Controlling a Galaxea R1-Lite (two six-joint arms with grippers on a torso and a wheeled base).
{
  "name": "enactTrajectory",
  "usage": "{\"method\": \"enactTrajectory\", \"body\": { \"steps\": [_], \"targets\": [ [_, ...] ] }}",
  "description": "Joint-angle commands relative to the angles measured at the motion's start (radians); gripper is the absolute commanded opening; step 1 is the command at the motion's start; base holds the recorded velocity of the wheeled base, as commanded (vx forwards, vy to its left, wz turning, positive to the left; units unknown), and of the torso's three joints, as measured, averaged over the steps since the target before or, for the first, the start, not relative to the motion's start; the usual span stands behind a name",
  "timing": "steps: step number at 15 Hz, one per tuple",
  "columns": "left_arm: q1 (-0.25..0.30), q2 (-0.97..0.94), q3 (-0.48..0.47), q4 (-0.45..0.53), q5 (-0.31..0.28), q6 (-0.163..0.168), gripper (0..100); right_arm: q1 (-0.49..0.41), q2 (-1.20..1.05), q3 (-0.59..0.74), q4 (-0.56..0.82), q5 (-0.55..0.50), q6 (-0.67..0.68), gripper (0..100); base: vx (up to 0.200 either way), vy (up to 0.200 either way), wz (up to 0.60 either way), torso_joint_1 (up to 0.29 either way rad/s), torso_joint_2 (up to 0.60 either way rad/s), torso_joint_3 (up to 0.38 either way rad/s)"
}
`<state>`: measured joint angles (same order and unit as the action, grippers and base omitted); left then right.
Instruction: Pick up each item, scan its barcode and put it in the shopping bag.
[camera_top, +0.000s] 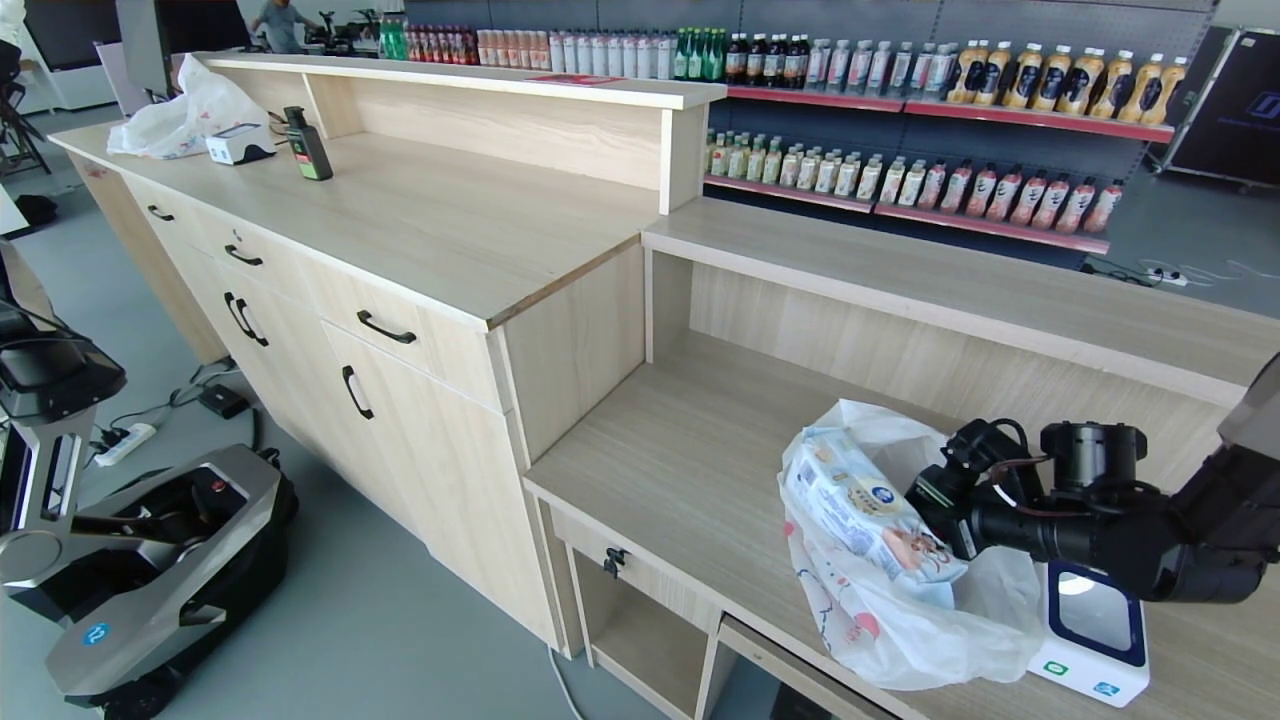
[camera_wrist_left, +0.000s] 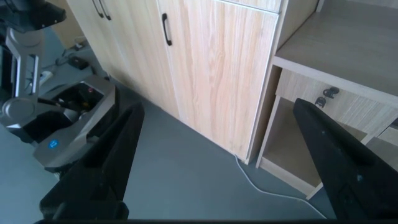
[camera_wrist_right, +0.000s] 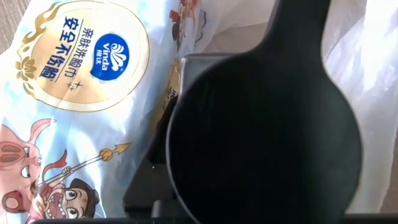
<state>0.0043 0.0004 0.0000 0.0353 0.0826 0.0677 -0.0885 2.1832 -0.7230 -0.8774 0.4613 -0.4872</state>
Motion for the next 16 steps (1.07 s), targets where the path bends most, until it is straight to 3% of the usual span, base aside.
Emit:
{"method": "enactTrajectory", "body": {
  "steps": [1,13,14,16],
  "targets": [
    [0.000,0.000,0.000,0.000,0.000,0.000,100,0.003,0.027,-0.004,-0.012,0.008,0.001,0,0.000,0.000,0.00,0.000,0.00,0.000],
    [0.000,0.000,0.000,0.000,0.000,0.000,100,0.004,0.047,-0.023,-0.028,0.014,0.001,0,0.000,0.000,0.00,0.000,0.00,0.000],
    [0.000,0.000,0.000,0.000,0.000,0.000,100,0.004,0.046,-0.023,-0.028,0.016,0.001,100,0.000,0.000,0.00,0.000,0.00,0.000],
    [0.000,0.000,0.000,0.000,0.000,0.000,100,0.004,0.043,-0.023,-0.028,0.016,0.002,100,0.000,0.000,0.00,0.000,0.00,0.000]
  ]
}}
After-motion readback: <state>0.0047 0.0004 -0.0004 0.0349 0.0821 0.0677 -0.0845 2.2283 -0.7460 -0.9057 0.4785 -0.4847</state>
